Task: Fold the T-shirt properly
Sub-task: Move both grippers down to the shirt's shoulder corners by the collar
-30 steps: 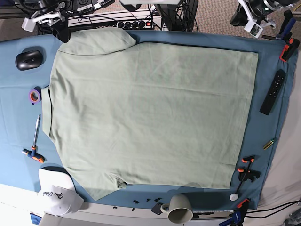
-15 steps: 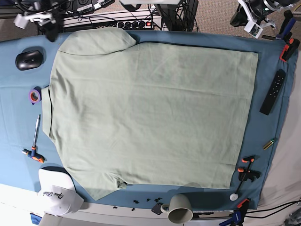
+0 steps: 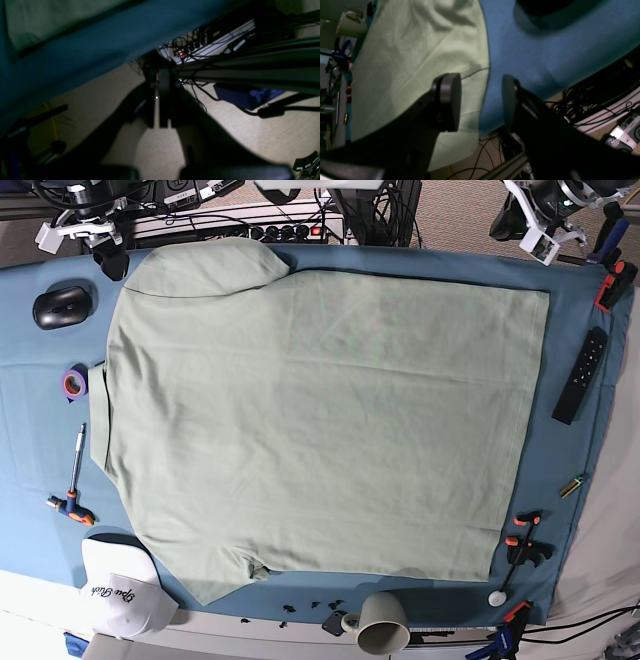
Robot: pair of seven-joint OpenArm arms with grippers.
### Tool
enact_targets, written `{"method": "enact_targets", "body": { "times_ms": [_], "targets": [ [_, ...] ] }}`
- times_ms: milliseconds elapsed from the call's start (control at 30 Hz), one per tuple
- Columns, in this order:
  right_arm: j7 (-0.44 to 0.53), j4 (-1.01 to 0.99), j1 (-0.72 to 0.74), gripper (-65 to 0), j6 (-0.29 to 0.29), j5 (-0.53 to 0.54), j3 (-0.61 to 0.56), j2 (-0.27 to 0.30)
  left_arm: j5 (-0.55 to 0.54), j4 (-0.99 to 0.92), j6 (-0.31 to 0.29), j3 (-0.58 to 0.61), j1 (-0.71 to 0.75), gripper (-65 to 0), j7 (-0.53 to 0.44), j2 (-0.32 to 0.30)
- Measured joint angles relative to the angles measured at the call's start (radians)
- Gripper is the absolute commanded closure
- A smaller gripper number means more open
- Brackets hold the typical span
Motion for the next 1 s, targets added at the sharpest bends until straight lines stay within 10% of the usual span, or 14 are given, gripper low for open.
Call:
{"method": "enact_targets", "body": {
  "times_ms": [1000],
  "targets": [
    [-0.05, -0.126, 0.024, -26.7, 0.047, 0.128, -0.065, 0.003, 0.0, 0.0, 0.0, 0.0, 0.0, -4.2, 0.0, 0.0]
  ]
}}
